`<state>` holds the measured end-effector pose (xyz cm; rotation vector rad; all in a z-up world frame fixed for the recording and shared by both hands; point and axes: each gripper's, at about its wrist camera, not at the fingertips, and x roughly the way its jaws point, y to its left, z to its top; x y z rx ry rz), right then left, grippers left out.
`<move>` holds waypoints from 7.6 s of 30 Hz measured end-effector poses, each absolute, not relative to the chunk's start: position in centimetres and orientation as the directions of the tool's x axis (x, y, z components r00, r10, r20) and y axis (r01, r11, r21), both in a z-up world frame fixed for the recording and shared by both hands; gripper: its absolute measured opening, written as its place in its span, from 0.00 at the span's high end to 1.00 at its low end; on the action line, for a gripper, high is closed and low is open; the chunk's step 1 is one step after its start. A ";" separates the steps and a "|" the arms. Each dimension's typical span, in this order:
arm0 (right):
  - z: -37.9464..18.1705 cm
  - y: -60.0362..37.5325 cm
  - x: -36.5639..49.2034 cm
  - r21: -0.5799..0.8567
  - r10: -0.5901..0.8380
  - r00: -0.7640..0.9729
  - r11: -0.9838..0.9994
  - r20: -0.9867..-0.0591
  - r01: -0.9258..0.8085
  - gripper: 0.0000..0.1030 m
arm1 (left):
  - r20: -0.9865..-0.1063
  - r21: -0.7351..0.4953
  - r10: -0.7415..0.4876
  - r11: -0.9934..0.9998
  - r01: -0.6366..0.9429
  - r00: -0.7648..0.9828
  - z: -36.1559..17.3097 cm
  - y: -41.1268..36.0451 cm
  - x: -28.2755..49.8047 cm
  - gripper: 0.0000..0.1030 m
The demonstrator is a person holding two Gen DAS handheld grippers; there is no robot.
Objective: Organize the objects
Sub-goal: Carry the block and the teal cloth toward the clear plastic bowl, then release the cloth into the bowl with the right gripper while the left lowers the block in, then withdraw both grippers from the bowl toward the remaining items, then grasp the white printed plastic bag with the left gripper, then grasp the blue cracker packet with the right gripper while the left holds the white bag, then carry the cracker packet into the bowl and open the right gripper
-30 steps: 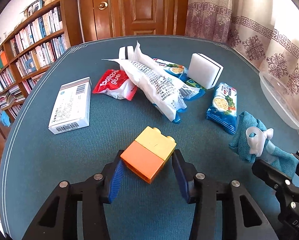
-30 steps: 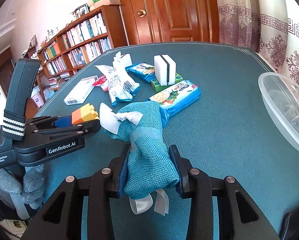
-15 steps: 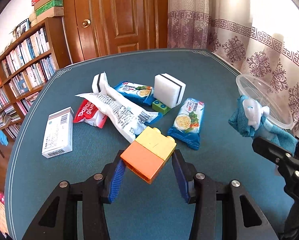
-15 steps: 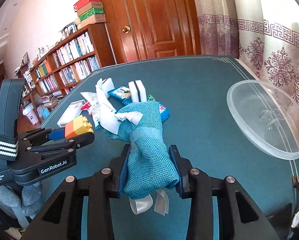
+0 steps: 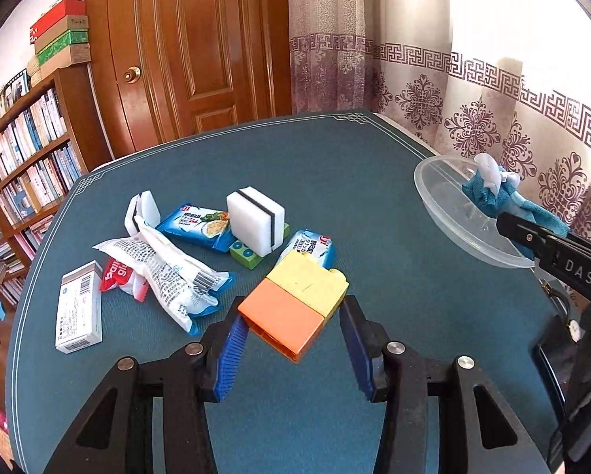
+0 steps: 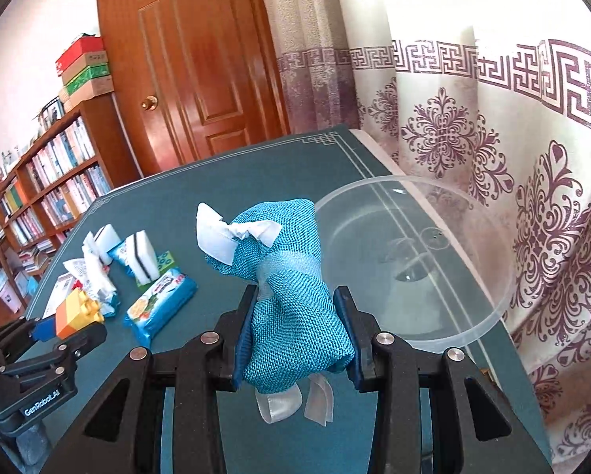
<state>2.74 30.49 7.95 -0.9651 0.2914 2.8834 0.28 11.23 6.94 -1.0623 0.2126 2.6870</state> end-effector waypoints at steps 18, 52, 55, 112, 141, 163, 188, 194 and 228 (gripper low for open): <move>5.8 35.7 1.1 0.098 0.210 -0.720 -0.927 -0.661 -0.361 0.61 | -0.678 0.060 0.227 -0.931 -0.360 -0.699 7.9 15.9 -0.8 0.52; 7.5 39.4 2.3 0.159 0.276 -0.730 -0.871 -0.626 -0.466 0.46 | -0.713 -0.062 0.446 -0.809 -0.584 -0.542 6.7 27.4 -8.5 0.41; 7.4 39.4 2.3 0.159 0.278 -0.730 -0.870 -0.624 -0.467 0.46 | -0.704 -0.068 0.442 -0.821 -0.567 -0.555 6.9 26.8 -8.6 0.25; 6.4 25.8 2.9 0.098 0.025 -0.790 -0.989 -0.613 -0.107 0.44 | -0.682 0.086 -0.172 -0.984 0.155 -0.711 7.0 3.9 -7.2 0.01; 3.7 22.3 2.5 0.081 -0.052 -0.742 -0.997 -0.668 -0.003 0.43 | -0.785 -0.120 0.024 -0.986 0.115 -0.619 4.1 1.1 -10.0 0.39; 3.8 20.7 0.3 0.205 -0.181 -0.679 -0.978 -0.711 0.046 0.43 | -0.777 -0.144 0.167 -0.986 -0.087 -0.607 4.8 0.1 -3.3 0.54; 1.9 14.8 -8.3 0.185 -0.171 -0.617 -0.982 -0.768 0.042 0.33 | -0.792 -0.173 0.204 -0.979 -0.109 -0.575 2.3 -2.4 -1.8 0.27; 1.7 14.1 -8.3 0.120 -0.134 -0.629 -0.991 -0.766 0.064 0.33 | -0.796 -0.173 0.210 -0.978 -0.119 -0.568 1.9 -2.1 -1.8 0.32; 3.9 18.7 -0.6 0.150 -0.167 -0.692 -0.985 -0.702 0.086 0.59 | -0.772 -0.144 0.236 -0.969 -0.199 -0.591 3.8 1.4 -0.6 0.50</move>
